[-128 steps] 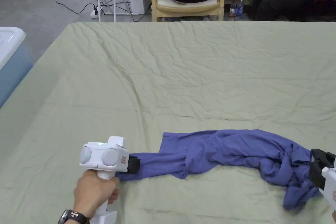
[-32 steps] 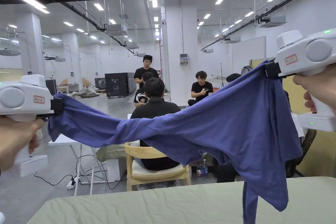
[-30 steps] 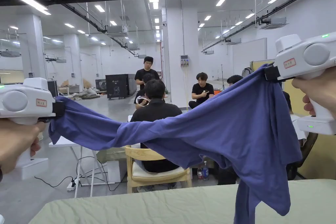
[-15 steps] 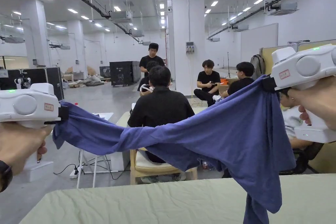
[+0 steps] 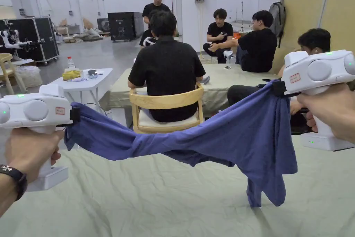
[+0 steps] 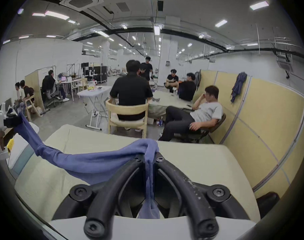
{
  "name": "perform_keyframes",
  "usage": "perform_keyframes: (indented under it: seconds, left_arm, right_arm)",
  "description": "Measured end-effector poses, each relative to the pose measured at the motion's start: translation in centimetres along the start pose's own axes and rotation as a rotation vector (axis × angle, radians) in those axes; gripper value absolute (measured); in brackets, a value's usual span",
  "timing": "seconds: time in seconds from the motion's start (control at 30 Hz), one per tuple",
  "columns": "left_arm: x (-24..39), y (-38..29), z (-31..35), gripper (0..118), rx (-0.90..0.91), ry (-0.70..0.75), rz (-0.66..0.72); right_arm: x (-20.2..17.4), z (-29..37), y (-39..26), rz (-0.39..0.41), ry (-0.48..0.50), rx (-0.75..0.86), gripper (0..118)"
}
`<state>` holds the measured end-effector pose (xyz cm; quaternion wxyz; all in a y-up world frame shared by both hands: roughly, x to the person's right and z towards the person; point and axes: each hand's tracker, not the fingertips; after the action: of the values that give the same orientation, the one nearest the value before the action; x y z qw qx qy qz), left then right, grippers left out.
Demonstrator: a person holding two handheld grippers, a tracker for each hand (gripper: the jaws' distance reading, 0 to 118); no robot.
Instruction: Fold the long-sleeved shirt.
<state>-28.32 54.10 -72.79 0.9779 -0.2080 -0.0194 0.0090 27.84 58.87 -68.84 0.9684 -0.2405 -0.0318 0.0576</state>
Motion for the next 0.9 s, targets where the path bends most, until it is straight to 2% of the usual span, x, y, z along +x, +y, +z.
perform_keyframes:
  seconds: [0.1,0.2,0.33,0.5,0.57,0.8,0.9]
  left_arm:
    - [0.7,-3.8,-2.4,4,-0.065,-0.013,0.023]
    - [1.3,-6.9,-3.7,4,-0.120,-0.038,0.034]
    - [1.7,-10.4,-4.3,4,-0.164,-0.050,0.016]
    - [1.8,-17.5,-3.8,4,-0.273,-0.062,0.035]
    - [1.5,-20.9,-2.8,4,-0.306,-0.094,0.077]
    - [-0.1,-29.2,2.4,4,-0.375,-0.093,0.099]
    - [-1.3,-31.9,5.1,4,-0.399,-0.091,0.128]
  right_arm:
    - [-0.2,-2.7,-3.6,-0.034,0.008,-0.078,10]
    - [-0.3,-4.4,-6.4,-0.034,0.016,-0.129,10]
    - [-0.6,-5.0,-9.9,-0.026,0.024,-0.156,10]
    - [-1.5,-4.8,-17.5,-0.031,0.056,-0.254,10]
    - [-1.8,-4.1,-21.3,-0.040,0.076,-0.288,10]
    - [-1.7,-0.8,-31.1,-0.100,0.124,-0.344,10]
    - [-2.2,1.9,-34.6,-0.080,0.131,-0.359,10]
